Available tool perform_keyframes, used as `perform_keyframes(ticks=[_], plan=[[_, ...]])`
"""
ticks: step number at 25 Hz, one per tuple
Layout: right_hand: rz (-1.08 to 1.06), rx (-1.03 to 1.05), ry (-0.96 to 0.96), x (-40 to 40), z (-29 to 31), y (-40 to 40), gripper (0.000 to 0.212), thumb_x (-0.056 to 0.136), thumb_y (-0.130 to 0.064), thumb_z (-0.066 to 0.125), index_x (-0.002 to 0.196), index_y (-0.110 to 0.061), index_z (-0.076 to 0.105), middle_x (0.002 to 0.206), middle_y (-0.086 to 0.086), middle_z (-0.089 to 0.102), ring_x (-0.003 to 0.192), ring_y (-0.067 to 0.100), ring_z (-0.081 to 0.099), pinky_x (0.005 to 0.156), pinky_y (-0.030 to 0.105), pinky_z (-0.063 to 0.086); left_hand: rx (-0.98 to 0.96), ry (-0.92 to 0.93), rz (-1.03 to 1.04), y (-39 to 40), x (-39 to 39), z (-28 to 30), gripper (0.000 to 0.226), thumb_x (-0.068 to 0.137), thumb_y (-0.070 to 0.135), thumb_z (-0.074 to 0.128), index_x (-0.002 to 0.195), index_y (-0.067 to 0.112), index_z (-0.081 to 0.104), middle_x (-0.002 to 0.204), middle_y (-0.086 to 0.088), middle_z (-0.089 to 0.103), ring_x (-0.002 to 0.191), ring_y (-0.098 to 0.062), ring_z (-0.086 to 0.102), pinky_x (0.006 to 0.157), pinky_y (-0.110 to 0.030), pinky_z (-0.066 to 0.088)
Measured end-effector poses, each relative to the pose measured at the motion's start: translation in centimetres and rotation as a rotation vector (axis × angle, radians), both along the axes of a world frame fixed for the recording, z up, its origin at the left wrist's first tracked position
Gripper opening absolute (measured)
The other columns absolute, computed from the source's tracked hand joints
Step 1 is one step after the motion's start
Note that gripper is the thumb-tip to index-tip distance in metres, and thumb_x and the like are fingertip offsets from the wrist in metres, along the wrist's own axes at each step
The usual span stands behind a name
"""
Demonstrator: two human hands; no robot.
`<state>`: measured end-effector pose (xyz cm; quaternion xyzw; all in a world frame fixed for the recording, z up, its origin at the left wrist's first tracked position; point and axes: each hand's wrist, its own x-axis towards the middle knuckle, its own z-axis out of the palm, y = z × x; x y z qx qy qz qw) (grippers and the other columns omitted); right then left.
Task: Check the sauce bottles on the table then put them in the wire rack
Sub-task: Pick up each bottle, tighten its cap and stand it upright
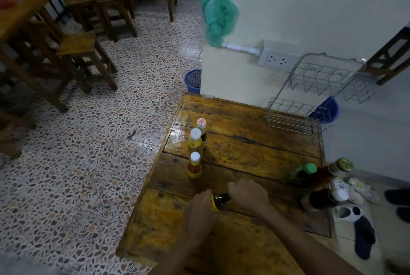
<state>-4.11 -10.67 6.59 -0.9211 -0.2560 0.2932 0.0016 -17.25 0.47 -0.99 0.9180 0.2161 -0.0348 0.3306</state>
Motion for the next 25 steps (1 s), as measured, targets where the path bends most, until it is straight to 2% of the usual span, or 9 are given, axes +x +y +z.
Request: perform_keyframes(ticks=[2, 4, 6, 8, 10, 15, 18, 22, 25], plan=[[-0.014, 0.072, -0.053, -1.2, 0.3, 1.3, 0.048, 0.100, -0.058, 0.037, 0.084, -0.017, 0.057, 0.078, -0.001, 0.051, 0.071, 0.021, 0.055, 0.064, 0.032, 0.042, -0.056, -0.071, 0.050, 1.0, -0.3, -1.0, 0.037, 0.082, 0.042, 0.080, 0.103, 0.027, 0.053, 0.098, 0.007, 0.061, 0.090, -0.014, 0.059, 0.071, -0.031, 0.045], [-0.062, 0.285, -0.063, -2.3, 0.4, 3.0, 0.050, 0.093, -0.068, 0.047, 0.074, -0.022, 0.053, 0.068, -0.005, 0.053, 0.059, 0.013, 0.050, 0.053, 0.031, 0.038, -0.138, -0.144, 0.162, 2.3, -0.7, -1.5, 0.033, 0.084, 0.043, 0.075, 0.106, 0.026, 0.055, 0.097, 0.012, 0.060, 0.091, -0.012, 0.059, 0.080, -0.036, 0.043], [-0.086, 0.465, 0.010, -3.0, 0.3, 4.2, 0.032, 0.089, -0.054, 0.063, 0.082, -0.024, 0.057, 0.076, -0.006, 0.058, 0.067, 0.011, 0.053, 0.054, 0.032, 0.039, -0.181, -0.184, 0.238, 3.4, -0.8, -1.6, 0.043, 0.081, 0.028, 0.078, 0.118, 0.021, 0.057, 0.105, 0.013, 0.058, 0.099, -0.015, 0.059, 0.087, -0.039, 0.040], [-0.056, 0.569, 0.037, -3.6, 0.3, 4.9, 0.014, 0.091, -0.037, 0.065, 0.092, -0.023, 0.060, 0.087, -0.006, 0.062, 0.076, 0.012, 0.055, 0.063, 0.036, 0.047, -0.245, -0.217, 0.288, 4.4, -0.8, -1.7, 0.054, 0.077, 0.009, 0.081, 0.126, 0.013, 0.057, 0.111, 0.007, 0.056, 0.106, -0.023, 0.061, 0.088, -0.039, 0.047], [-0.010, 0.589, 0.026, -4.1, 0.1, 5.2, 0.009, 0.095, -0.030, 0.060, 0.103, -0.026, 0.063, 0.096, -0.007, 0.065, 0.083, 0.010, 0.058, 0.070, 0.036, 0.052, -0.317, -0.248, 0.354, 4.9, -0.8, -1.6, 0.053, 0.078, 0.002, 0.081, 0.124, 0.014, 0.058, 0.115, 0.002, 0.060, 0.108, -0.023, 0.061, 0.085, -0.038, 0.053], [0.073, 0.593, 0.012, -5.1, -0.9, 5.5, 0.033, 0.099, -0.027, 0.057, 0.130, -0.035, 0.057, 0.111, -0.010, 0.067, 0.098, 0.009, 0.059, 0.079, 0.031, 0.053, -0.424, -0.251, 0.478, 5.3, 0.1, -1.8, 0.035, 0.085, 0.009, 0.077, 0.116, 0.021, 0.064, 0.104, 0.008, 0.069, 0.096, -0.015, 0.066, 0.070, -0.026, 0.048], [0.084, 0.569, 0.007, -5.1, -1.3, 5.4, 0.046, 0.099, -0.028, 0.056, 0.144, -0.033, 0.047, 0.122, -0.008, 0.066, 0.107, 0.014, 0.058, 0.084, 0.032, 0.051, -0.440, -0.258, 0.490, 5.5, 0.7, -1.7, 0.027, 0.088, 0.016, 0.077, 0.111, 0.024, 0.065, 0.099, 0.010, 0.071, 0.091, -0.009, 0.067, 0.066, -0.024, 0.047], [0.062, 0.541, 0.038, -5.1, -1.5, 5.4, 0.061, 0.098, -0.028, 0.059, 0.154, -0.029, 0.036, 0.140, -0.006, 0.058, 0.121, 0.016, 0.056, 0.093, 0.033, 0.051, -0.453, -0.241, 0.490, 5.8, 1.3, -1.8, 0.030, 0.086, 0.011, 0.078, 0.107, 0.025, 0.063, 0.099, 0.009, 0.071, 0.092, -0.013, 0.068, 0.066, -0.026, 0.047], [0.060, 0.554, 0.074, -5.2, -1.7, 5.2, 0.065, 0.096, -0.027, 0.061, 0.155, -0.030, 0.033, 0.146, -0.007, 0.053, 0.126, 0.015, 0.054, 0.098, 0.035, 0.052, -0.426, -0.211, 0.465, 5.9, 1.1, -2.2, 0.036, 0.086, 0.014, 0.081, 0.114, 0.025, 0.060, 0.103, 0.011, 0.070, 0.094, -0.012, 0.067, 0.066, -0.022, 0.045]])
